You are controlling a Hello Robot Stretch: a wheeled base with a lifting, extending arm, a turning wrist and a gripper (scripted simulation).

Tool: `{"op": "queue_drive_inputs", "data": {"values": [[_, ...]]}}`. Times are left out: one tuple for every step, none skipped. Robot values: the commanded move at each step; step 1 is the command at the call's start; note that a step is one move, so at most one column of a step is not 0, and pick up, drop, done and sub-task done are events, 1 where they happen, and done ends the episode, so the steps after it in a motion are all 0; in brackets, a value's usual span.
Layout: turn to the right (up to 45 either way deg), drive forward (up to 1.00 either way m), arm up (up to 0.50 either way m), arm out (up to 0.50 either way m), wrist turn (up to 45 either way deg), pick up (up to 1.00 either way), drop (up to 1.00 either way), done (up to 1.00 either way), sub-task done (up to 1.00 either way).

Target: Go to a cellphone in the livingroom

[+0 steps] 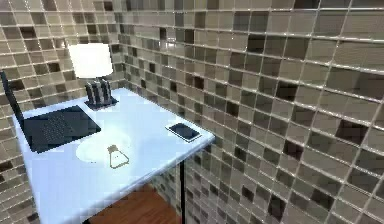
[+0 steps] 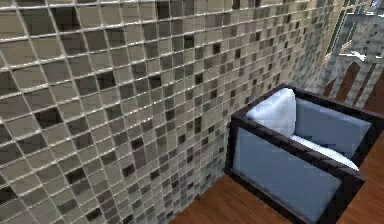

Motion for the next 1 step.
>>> {"op": "queue_drive_inputs", "data": {"values": [[0.0,0.0,0.0,0.0,0.0,0.0,0.0,1.0,0.0]]}}
